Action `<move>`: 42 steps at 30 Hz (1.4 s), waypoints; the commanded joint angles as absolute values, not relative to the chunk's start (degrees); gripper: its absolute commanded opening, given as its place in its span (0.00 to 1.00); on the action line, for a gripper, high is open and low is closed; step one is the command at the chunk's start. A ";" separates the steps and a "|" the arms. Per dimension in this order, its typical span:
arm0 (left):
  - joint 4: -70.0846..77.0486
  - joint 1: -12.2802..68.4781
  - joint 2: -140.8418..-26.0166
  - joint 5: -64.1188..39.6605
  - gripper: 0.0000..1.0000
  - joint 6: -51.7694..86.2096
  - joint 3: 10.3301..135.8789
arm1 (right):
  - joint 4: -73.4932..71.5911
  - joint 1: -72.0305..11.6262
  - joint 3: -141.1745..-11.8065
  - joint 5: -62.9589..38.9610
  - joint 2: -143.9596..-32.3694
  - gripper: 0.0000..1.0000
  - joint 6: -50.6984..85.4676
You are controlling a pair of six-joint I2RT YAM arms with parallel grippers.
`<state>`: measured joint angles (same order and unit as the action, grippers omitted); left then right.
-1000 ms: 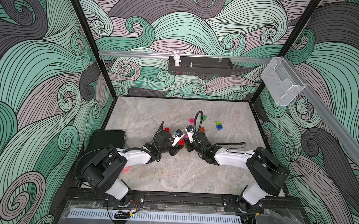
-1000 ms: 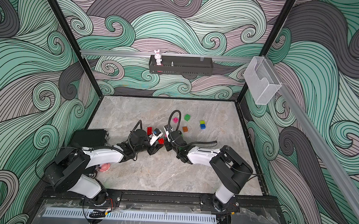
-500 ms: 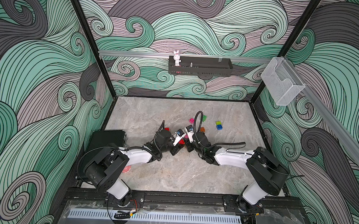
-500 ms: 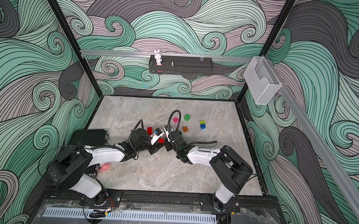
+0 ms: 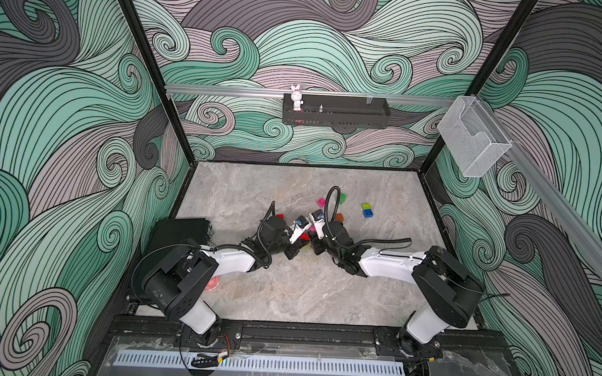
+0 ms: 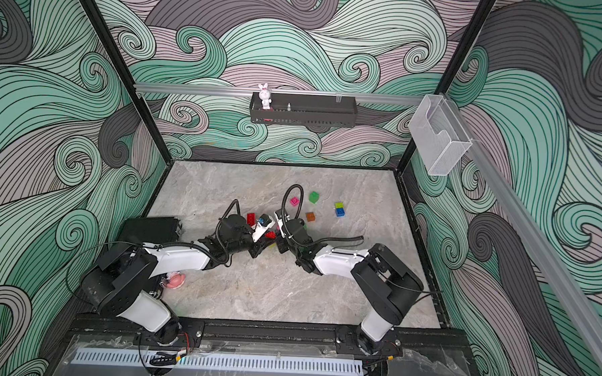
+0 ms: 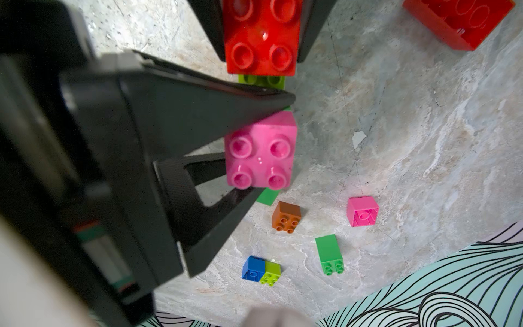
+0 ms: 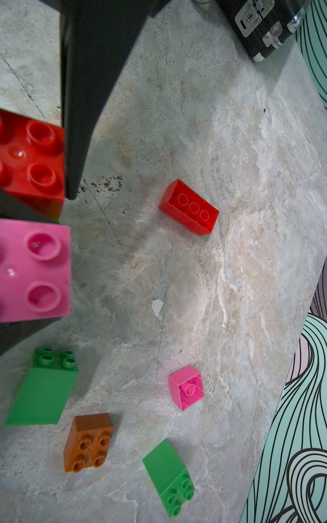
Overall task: Assemble the number 4 with lego
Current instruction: Assemble the lego brick with the lego brick.
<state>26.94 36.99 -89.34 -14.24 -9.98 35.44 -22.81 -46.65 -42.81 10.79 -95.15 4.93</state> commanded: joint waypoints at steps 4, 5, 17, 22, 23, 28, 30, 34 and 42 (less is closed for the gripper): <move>27.46 37.10 -93.48 -15.06 0.00 -10.40 34.75 | -6.25 -47.59 -39.55 6.88 -100.63 0.04 5.14; 26.71 37.11 -93.66 -15.13 0.00 -10.34 34.96 | -6.32 -47.57 -39.55 6.94 -100.68 0.04 5.10; 26.56 36.17 -94.35 -17.23 0.00 -8.88 33.84 | -6.57 -47.63 -39.15 4.66 -102.11 0.00 4.28; 27.05 36.29 -95.54 -16.21 0.00 -10.74 33.27 | -6.44 -47.57 -38.87 3.20 -103.29 0.00 3.95; 27.36 36.38 -95.68 -15.81 0.00 -11.13 33.03 | -6.42 -47.56 -38.78 3.12 -103.49 0.00 4.00; 23.57 37.21 -95.37 -12.76 0.00 -14.80 33.87 | -6.94 -47.55 -37.74 1.99 -103.33 0.00 4.10; 22.41 37.42 -95.03 -11.84 0.00 -15.47 34.18 | -7.12 -47.48 -37.71 1.34 -103.44 0.00 4.03; 18.60 37.92 -95.00 -10.59 0.00 -16.90 35.71 | -7.04 -47.21 -37.84 0.30 -103.81 0.00 4.04; 15.53 38.53 -96.77 -9.45 0.00 -16.38 37.20 | -6.90 -47.19 -38.00 -0.53 -104.32 0.00 3.96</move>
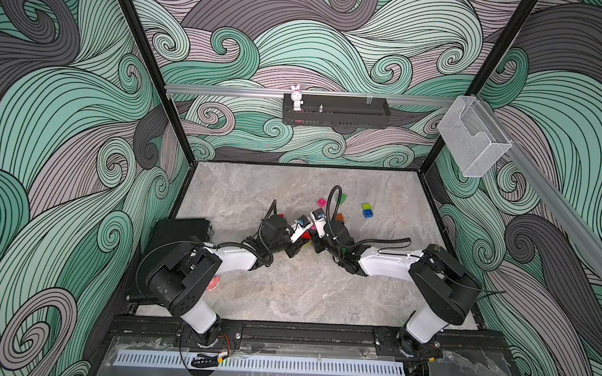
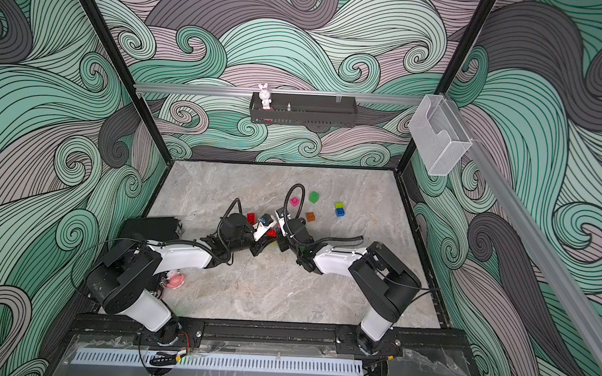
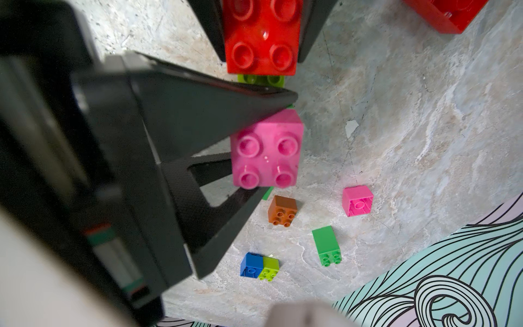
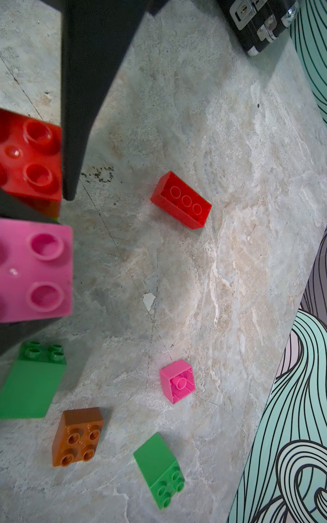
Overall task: Assemble the number 4 with lego
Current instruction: Assemble the lego brick with the lego brick.
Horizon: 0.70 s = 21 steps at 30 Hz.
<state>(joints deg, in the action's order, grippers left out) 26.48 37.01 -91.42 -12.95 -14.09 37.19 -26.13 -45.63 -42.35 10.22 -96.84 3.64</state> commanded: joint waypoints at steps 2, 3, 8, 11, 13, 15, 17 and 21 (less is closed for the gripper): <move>19.32 38.04 -96.33 -8.89 0.00 -12.88 35.60 | -6.93 -47.17 -38.06 -0.70 -104.33 0.00 3.98; 21.53 37.60 -95.91 -9.23 0.00 -11.20 34.90 | -6.91 -47.13 -37.99 -0.59 -104.37 0.00 4.01; 21.66 36.65 -96.04 -13.04 0.00 -10.04 35.77 | -6.94 -47.12 -37.88 -0.39 -104.16 0.00 4.02; 25.08 36.46 -97.05 -13.41 0.00 -9.79 33.92 | -7.01 -47.11 -37.71 -0.18 -104.04 0.00 4.13; 26.88 36.30 -97.08 -13.06 0.00 -9.88 32.35 | -7.14 -47.11 -37.45 0.04 -103.78 0.00 4.23; 27.81 36.03 -96.77 -12.32 0.00 -9.92 31.49 | -7.36 -47.11 -37.31 0.00 -103.63 0.00 4.22; 28.51 35.90 -96.63 -11.97 0.00 -9.48 30.89 | -7.41 -47.09 -37.35 -0.09 -103.63 0.00 4.24; 30.50 35.51 -97.09 -12.62 0.00 -7.19 30.26 | -7.42 -47.11 -37.35 -0.12 -103.62 0.00 4.26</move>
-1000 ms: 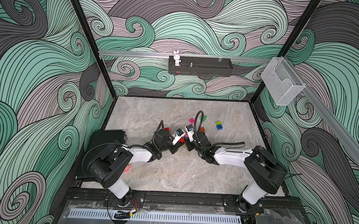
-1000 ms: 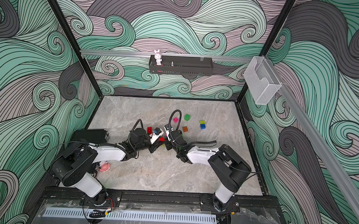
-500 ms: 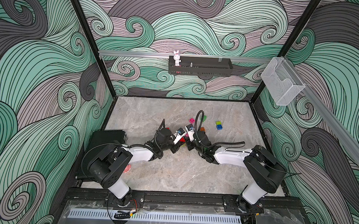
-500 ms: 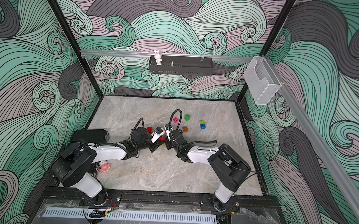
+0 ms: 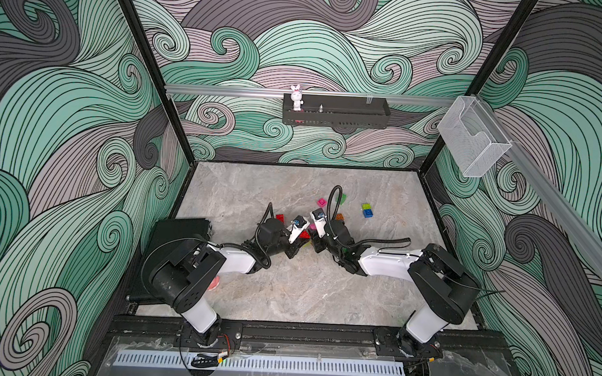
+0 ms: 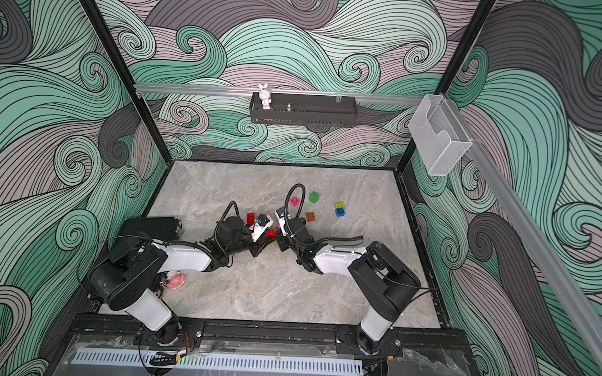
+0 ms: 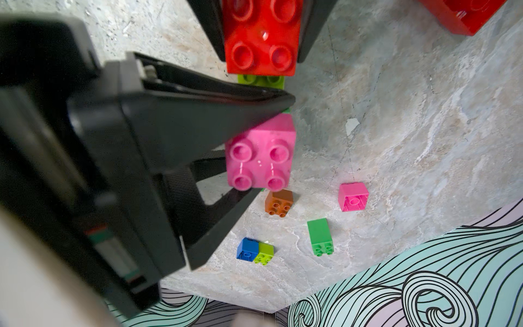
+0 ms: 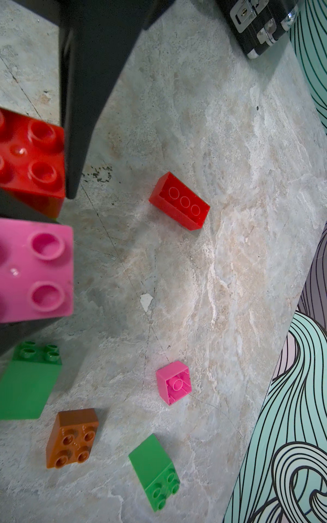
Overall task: Assemble the number 4 with lego
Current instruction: Assemble the lego brick with the lego brick, then place the lego brick at the center of the board.
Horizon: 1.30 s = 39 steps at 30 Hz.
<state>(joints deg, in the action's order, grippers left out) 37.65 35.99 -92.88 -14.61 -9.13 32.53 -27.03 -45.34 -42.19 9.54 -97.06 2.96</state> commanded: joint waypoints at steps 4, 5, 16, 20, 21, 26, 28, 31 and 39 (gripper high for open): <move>29.89 35.42 -97.49 -12.66 0.00 -6.29 30.15 | -7.50 -47.11 -37.27 -0.17 -103.55 0.00 4.32; 29.65 35.43 -97.54 -12.53 0.00 -6.48 30.06 | -7.47 -47.11 -37.28 -0.09 -103.66 0.00 4.35; 20.19 35.43 -89.93 -14.91 0.66 -5.63 35.94 | -7.25 -47.11 -37.35 0.56 -103.62 0.00 4.31; 20.57 35.24 -86.92 -14.99 0.99 -6.59 35.27 | -7.12 -47.02 -37.35 0.79 -103.63 0.00 4.31; 22.10 35.08 -86.82 -15.01 0.99 -6.54 34.70 | -7.17 -47.02 -37.35 0.64 -103.58 0.00 4.18; 27.58 34.71 -88.68 -14.65 0.99 -7.44 32.35 | -7.16 -47.01 -37.13 -1.39 -103.05 0.00 2.72; 29.67 34.67 -89.33 -13.33 0.98 -8.13 32.26 | -7.38 -47.02 -36.98 -2.32 -102.86 0.02 2.14; 33.68 34.54 -91.04 -12.11 0.94 -10.02 31.45 | -7.06 -47.04 -37.24 -2.97 -103.16 0.04 1.78; 45.81 34.54 -96.91 -13.25 0.79 -10.75 28.65 | -6.21 -47.02 -37.97 -3.18 -103.60 0.06 1.67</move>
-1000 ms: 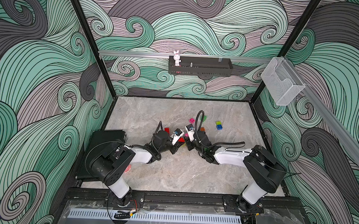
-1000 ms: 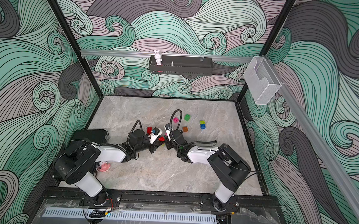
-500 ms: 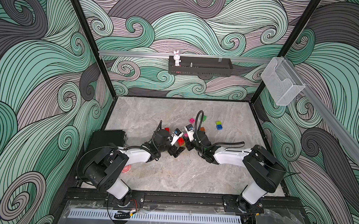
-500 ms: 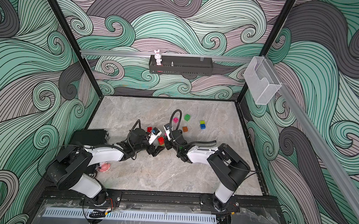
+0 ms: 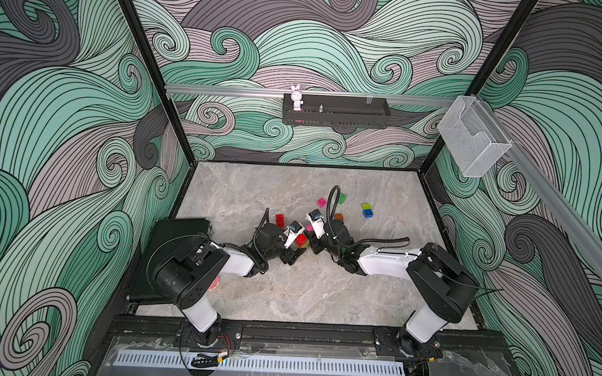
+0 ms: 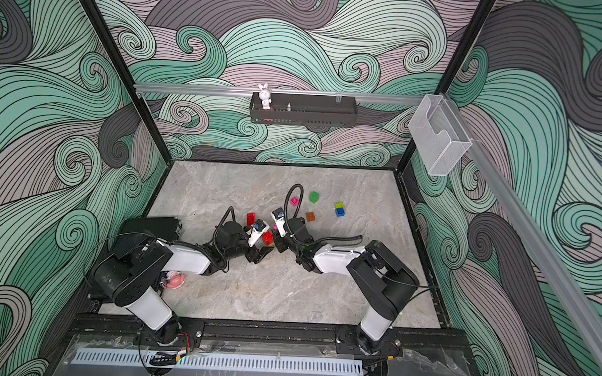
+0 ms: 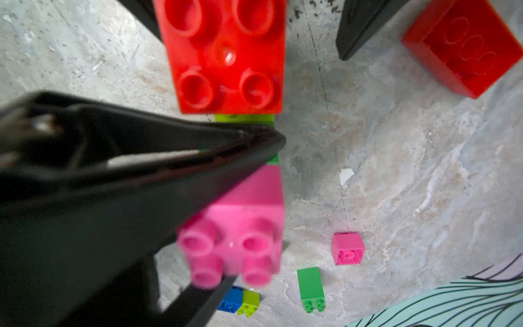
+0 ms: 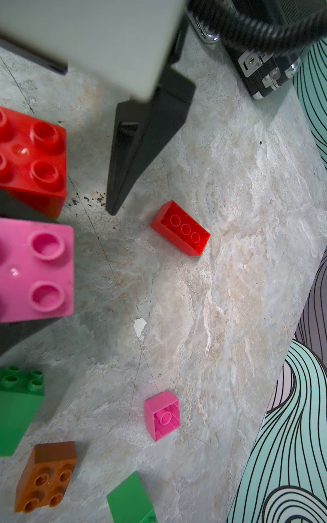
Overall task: Assemble the number 4 with lego
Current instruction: Place the lego brick at the center of the board.
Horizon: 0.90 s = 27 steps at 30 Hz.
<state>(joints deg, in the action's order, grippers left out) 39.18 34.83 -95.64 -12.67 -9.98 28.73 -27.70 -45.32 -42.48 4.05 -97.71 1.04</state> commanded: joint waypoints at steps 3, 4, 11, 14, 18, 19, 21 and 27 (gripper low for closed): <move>48.05 34.54 -97.76 -14.21 0.74 -9.70 28.35 | -6.12 -47.02 -38.06 -3.16 -103.78 0.06 1.58; 48.63 34.50 -97.95 -14.58 0.73 -9.44 28.29 | -6.09 -47.02 -38.14 -3.20 -103.82 0.05 1.59; 53.93 34.15 -98.08 -16.01 0.69 -7.15 26.63 | -5.63 -47.02 -38.66 -3.43 -104.17 0.06 1.49; 53.61 34.10 -98.02 -17.00 0.61 -6.86 27.06 | -5.54 -47.05 -38.74 -3.53 -104.34 0.06 1.41; 53.13 34.12 -98.35 -17.39 0.56 -7.02 27.14 | -5.45 -47.04 -38.80 -3.60 -104.37 0.06 1.41; 52.97 34.10 -98.43 -17.47 0.51 -7.08 27.11 | -5.45 -47.05 -38.76 -3.71 -104.37 0.06 1.41; 52.78 34.11 -98.77 -17.64 0.47 -7.36 27.18 | -5.45 -47.10 -38.78 -3.48 -104.37 0.06 1.41; 50.89 34.10 -99.45 -17.54 0.36 -9.63 27.44 | -5.48 -47.02 -38.78 -3.36 -104.33 0.08 1.63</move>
